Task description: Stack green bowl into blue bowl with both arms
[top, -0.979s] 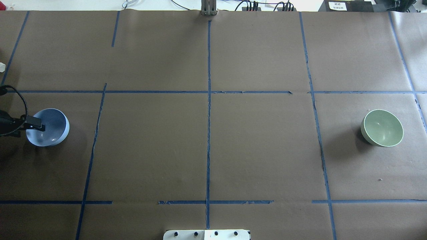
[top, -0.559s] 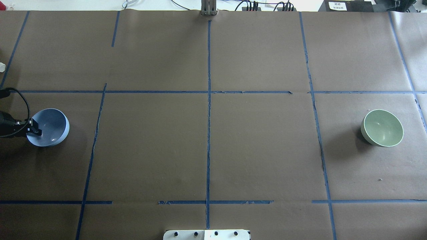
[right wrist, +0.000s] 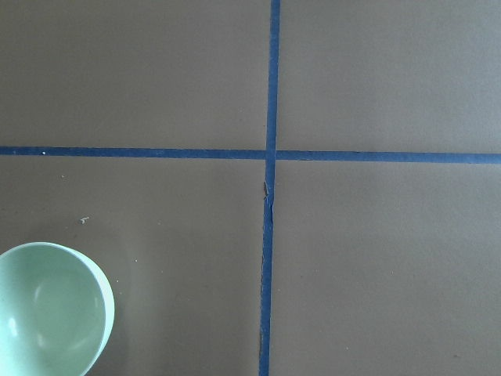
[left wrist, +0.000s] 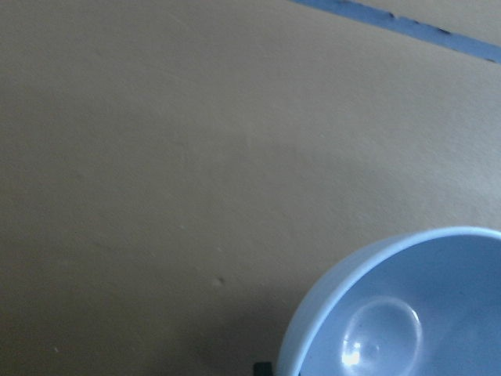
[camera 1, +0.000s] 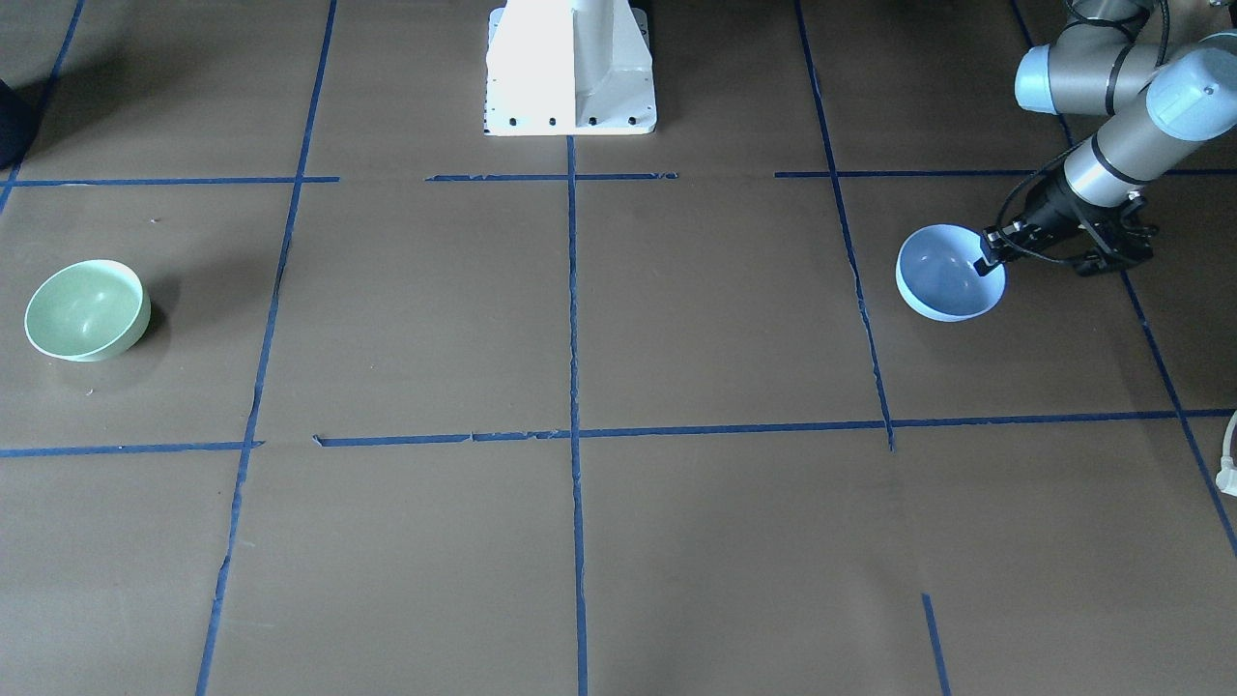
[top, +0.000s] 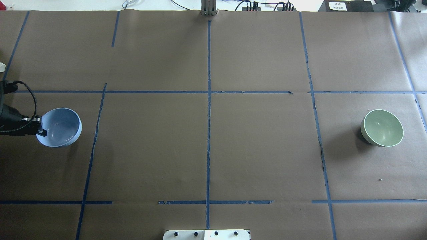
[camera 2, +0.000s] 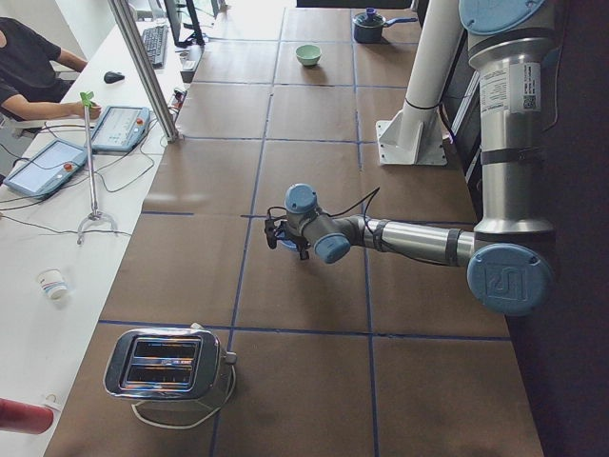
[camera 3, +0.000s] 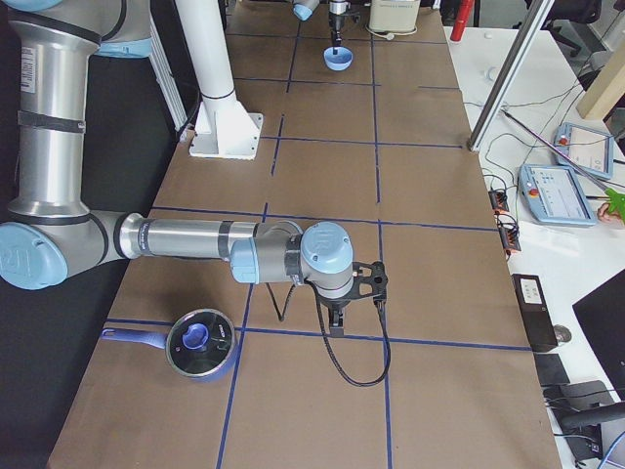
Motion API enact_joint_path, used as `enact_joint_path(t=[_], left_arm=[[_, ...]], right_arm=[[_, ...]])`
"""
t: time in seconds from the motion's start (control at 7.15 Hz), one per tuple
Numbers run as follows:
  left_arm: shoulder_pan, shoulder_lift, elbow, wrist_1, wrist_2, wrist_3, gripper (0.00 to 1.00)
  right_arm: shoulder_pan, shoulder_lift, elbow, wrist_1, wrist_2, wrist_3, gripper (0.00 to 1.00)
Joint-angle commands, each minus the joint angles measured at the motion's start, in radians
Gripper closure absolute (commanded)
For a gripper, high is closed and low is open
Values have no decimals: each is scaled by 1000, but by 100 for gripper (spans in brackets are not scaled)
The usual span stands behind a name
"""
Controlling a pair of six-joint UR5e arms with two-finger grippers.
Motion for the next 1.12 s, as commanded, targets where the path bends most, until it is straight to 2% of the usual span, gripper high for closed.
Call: enact_joint_path(t=[0.0, 0.14, 0.28, 0.42, 0.56, 0.84, 0.98], left_arm=[[19, -249, -115, 353, -5, -125, 100], [113, -358, -95, 376, 2, -252, 100], [222, -475, -43, 377, 94, -401, 100], [294, -601, 53, 370, 176, -493, 100], [335, -663, 127, 353, 202, -520, 100], [370, -680, 271, 148, 241, -523, 100], [375, -680, 293, 111, 242, -523, 100]], right_arm=[[0, -1, -3, 0, 2, 0, 0], [0, -2, -2, 2, 2, 0, 0], [0, -1, -2, 2, 2, 0, 0], [0, -1, -2, 3, 2, 0, 0], [0, -1, -2, 2, 2, 0, 0], [-5, -1, 3, 3, 5, 5, 0], [-15, 1, 3, 2, 3, 3, 0]])
